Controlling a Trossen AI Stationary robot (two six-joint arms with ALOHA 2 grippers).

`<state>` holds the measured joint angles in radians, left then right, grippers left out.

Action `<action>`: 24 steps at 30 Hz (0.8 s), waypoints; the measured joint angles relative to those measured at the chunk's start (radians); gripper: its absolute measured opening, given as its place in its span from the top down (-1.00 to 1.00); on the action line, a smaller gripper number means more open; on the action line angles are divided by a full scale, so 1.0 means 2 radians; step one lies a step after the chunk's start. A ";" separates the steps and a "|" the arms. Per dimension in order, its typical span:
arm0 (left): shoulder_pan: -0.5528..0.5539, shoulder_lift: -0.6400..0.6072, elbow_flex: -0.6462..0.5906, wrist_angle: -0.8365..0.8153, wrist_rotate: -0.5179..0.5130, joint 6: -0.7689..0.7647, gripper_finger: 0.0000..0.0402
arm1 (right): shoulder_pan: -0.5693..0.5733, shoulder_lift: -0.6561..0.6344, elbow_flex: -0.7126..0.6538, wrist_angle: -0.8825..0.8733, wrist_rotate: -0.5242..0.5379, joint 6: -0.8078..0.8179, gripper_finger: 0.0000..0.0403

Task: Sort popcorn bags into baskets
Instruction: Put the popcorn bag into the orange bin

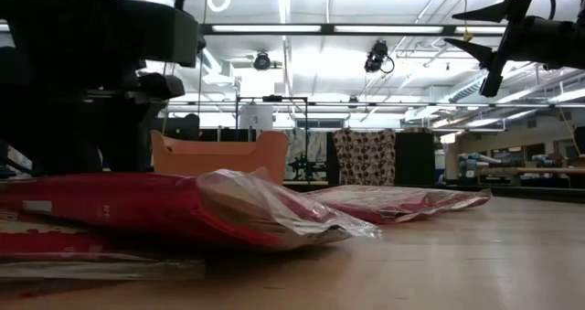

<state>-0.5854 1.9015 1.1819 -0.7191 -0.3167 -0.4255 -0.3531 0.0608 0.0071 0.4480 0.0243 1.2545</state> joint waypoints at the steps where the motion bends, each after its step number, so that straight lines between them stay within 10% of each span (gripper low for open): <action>1: 0.000 0.003 0.001 -0.001 0.004 0.000 0.25 | 0.000 0.000 0.000 0.000 0.000 0.000 0.17; 9: 0.006 -0.004 0.004 -0.016 0.019 -0.001 0.91 | 0.000 0.000 0.000 0.000 0.000 0.000 0.17; 24: 0.109 -0.146 0.003 -0.169 -0.087 0.098 0.93 | 0.000 0.000 0.000 -0.004 0.015 -0.021 0.17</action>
<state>-0.3669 1.6093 1.1881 -1.0573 -0.4905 -0.2293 -0.3527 0.0608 0.0071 0.4408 0.0542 1.2118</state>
